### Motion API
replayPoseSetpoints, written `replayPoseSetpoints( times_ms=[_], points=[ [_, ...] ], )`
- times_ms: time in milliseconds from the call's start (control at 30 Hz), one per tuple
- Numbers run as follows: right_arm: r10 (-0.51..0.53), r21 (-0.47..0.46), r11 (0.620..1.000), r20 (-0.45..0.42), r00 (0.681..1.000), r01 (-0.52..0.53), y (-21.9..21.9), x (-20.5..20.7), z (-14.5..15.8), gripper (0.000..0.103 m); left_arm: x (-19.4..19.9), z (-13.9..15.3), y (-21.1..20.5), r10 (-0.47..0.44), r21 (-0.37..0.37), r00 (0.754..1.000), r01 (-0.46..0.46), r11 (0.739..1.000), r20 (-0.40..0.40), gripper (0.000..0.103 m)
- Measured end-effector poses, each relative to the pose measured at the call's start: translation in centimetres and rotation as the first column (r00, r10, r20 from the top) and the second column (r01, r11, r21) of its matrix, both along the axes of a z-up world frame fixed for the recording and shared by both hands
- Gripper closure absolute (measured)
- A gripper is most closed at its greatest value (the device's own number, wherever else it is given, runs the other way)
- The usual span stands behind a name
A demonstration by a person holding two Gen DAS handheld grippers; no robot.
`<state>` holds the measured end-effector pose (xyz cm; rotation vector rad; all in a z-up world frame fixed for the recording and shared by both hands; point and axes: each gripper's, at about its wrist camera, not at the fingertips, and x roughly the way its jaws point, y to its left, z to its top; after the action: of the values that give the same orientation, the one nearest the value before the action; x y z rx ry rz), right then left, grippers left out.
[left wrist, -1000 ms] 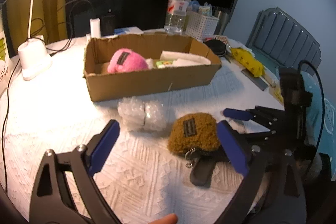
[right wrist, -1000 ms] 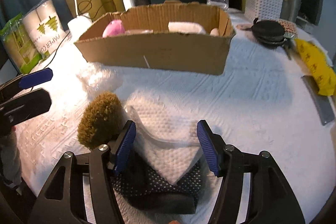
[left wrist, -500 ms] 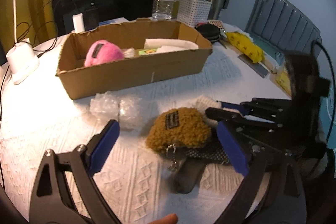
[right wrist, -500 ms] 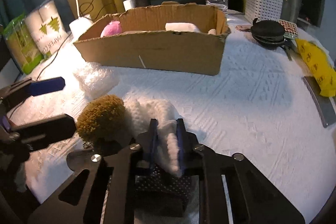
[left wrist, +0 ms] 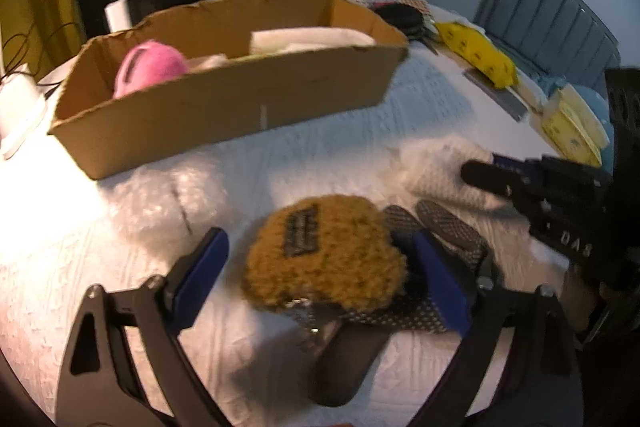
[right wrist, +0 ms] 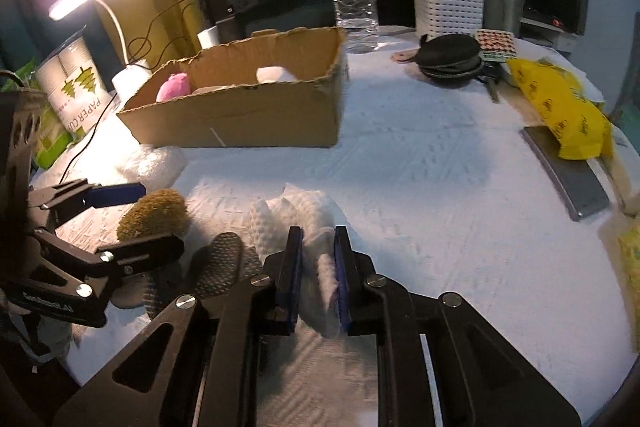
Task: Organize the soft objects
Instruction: 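Grasp the brown fuzzy plush with the left gripper while the right grasps the white sock, then carry the brown plush into the box with the left gripper while the right lowers the sock in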
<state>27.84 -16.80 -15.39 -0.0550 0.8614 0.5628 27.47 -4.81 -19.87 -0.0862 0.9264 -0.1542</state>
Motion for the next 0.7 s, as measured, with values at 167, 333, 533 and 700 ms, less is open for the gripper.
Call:
replayPoseSetpoints(
  times_ms=[167, 333, 533, 700],
  points=[
    [-0.002, 0.015, 1.000, 0.015, 1.000, 0.002, -0.5, -0.2, 0.6, 0.087, -0.4, 0.5, -0.9, -0.036, 0.011, 0.999, 0.036, 0.999, 0.006, 0.042],
    [0.005, 0.018, 1.000, 0.043, 0.999, -0.006, -0.2, -0.7, 1.8, 0.087, -1.4, 1.8, -1.1, -0.059, 0.023, 0.997, 0.058, 0.998, 0.055, 0.048],
    [0.018, 0.019, 1.000, 0.095, 0.995, -0.020, 0.6, -1.4, 3.8, 0.087, -2.3, 3.4, -0.4, -0.057, 0.021, 0.994, 0.055, 0.998, 0.099, 0.049],
    [0.022, 0.015, 1.000, 0.126, 0.992, -0.024, 1.2, -1.5, 5.1, 0.087, -3.0, 5.0, 1.0, -0.027, 0.010, 0.990, 0.026, 1.000, 0.142, 0.049]
  ],
)
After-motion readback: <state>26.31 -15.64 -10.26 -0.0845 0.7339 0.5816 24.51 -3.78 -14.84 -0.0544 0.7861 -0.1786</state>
